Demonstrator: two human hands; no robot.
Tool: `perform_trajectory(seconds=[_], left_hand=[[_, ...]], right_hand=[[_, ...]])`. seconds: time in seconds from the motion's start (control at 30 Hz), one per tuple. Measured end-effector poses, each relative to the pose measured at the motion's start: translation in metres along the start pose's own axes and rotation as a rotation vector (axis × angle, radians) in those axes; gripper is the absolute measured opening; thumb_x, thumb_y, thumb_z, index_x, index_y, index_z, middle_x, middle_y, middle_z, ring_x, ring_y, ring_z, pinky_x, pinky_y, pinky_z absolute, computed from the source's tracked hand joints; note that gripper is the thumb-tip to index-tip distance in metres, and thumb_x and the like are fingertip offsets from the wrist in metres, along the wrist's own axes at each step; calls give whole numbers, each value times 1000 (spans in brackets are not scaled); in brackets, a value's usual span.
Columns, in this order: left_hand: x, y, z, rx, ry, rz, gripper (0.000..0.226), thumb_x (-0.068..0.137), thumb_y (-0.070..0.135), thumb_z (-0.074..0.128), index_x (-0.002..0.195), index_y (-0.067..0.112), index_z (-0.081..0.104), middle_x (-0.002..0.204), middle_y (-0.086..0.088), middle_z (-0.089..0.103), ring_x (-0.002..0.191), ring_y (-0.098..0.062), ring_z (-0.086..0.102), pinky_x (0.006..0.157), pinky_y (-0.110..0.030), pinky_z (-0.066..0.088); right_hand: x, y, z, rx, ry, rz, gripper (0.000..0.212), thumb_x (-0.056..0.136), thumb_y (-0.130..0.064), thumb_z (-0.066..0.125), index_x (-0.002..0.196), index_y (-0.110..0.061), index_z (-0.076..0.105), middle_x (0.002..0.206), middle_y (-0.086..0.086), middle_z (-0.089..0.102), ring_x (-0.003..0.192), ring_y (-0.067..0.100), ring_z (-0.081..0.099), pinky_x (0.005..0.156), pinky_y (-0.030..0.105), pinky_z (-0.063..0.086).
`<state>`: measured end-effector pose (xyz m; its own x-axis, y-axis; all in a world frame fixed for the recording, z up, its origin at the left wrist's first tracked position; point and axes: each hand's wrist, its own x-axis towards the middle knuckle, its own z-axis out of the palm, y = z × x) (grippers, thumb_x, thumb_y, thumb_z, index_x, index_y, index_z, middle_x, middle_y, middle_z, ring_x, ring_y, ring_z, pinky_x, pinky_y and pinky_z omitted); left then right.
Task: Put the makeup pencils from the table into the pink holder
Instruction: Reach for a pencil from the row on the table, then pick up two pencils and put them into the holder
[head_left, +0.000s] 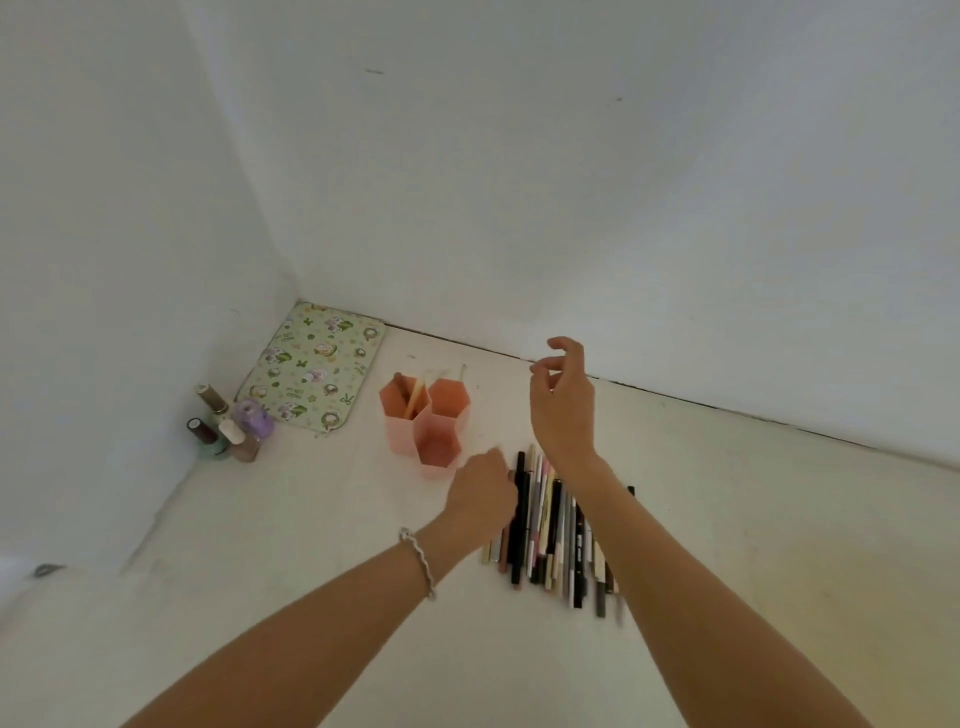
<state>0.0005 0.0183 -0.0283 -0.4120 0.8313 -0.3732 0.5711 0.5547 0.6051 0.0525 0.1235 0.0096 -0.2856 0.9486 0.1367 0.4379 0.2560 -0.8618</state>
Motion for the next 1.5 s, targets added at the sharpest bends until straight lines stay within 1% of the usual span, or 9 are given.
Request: perform_trajectory(seconds=[0.33, 0.6, 0.9, 0.97, 1.07, 1.13, 1.2, 1.37, 1.5], left_hand=[[15, 5, 36, 203, 79, -211, 46, 99, 7, 47, 141, 6, 31, 131, -15, 49, 118, -27, 54, 91, -33, 52], [15, 6, 23, 13, 123, -157, 27, 98, 8, 52, 125, 8, 46, 116, -11, 60, 103, -25, 61, 87, -36, 54], [22, 21, -82, -414, 481, 63, 25, 94, 15, 60, 119, 17, 55, 87, 10, 62, 73, -7, 61, 59, -9, 45], [16, 19, -90, -435, 519, 69, 35, 92, 13, 62, 125, 20, 53, 84, 16, 58, 69, -1, 59, 62, -2, 44], [8, 13, -95, -494, 484, 112, 70, 89, 8, 65, 148, 32, 35, 85, 10, 56, 73, -8, 62, 81, -25, 55], [6, 6, -103, -502, 505, 147, 80, 88, 7, 65, 151, 40, 28, 83, 7, 56, 70, -11, 62, 74, -25, 55], [10, -5, -118, -535, 609, 176, 77, 85, 4, 64, 146, 41, 35, 83, 6, 59, 65, -5, 62, 60, -14, 52], [19, -40, -146, -552, 865, 201, 61, 86, 8, 61, 136, 38, 41, 90, 16, 55, 70, 6, 63, 59, -5, 47], [25, -58, -126, -347, 807, 212, 45, 93, 9, 59, 131, 29, 46, 89, 10, 64, 81, -8, 65, 78, -24, 54]], right_hand=[[-7, 41, -26, -63, -69, 99, 33, 95, -7, 45, 123, -23, 48, 85, -8, 63, 50, 3, 51, 55, 24, 46], [-9, 38, -17, -103, -150, 114, 29, 96, -9, 45, 122, -21, 49, 90, -4, 63, 58, 12, 56, 59, 32, 51], [-33, 53, 25, -734, -577, 178, 22, 89, -21, 55, 71, -8, 56, 81, 6, 53, 76, 22, 56, 65, 31, 48], [-39, 56, 37, -844, -572, 87, 21, 91, -26, 54, 85, -8, 63, 99, 9, 55, 95, 25, 55, 78, 33, 45], [-43, 60, 48, -902, -543, 49, 25, 93, -28, 51, 96, -8, 66, 105, 8, 55, 102, 25, 53, 100, 39, 41], [-41, 56, 51, -771, -526, 134, 23, 89, -28, 52, 77, -11, 62, 87, 5, 56, 85, 22, 55, 96, 39, 43], [-31, 47, 47, -537, -446, 241, 25, 84, -26, 54, 63, -13, 50, 65, 1, 52, 60, 17, 50, 69, 30, 46], [13, 6, 13, -123, -172, 222, 13, 90, -21, 51, 91, -9, 56, 74, 1, 61, 62, 15, 55, 56, 28, 44], [22, -29, 1, 158, 14, 62, 16, 98, -15, 48, 114, -17, 47, 65, 1, 56, 49, 2, 51, 47, 11, 41]])
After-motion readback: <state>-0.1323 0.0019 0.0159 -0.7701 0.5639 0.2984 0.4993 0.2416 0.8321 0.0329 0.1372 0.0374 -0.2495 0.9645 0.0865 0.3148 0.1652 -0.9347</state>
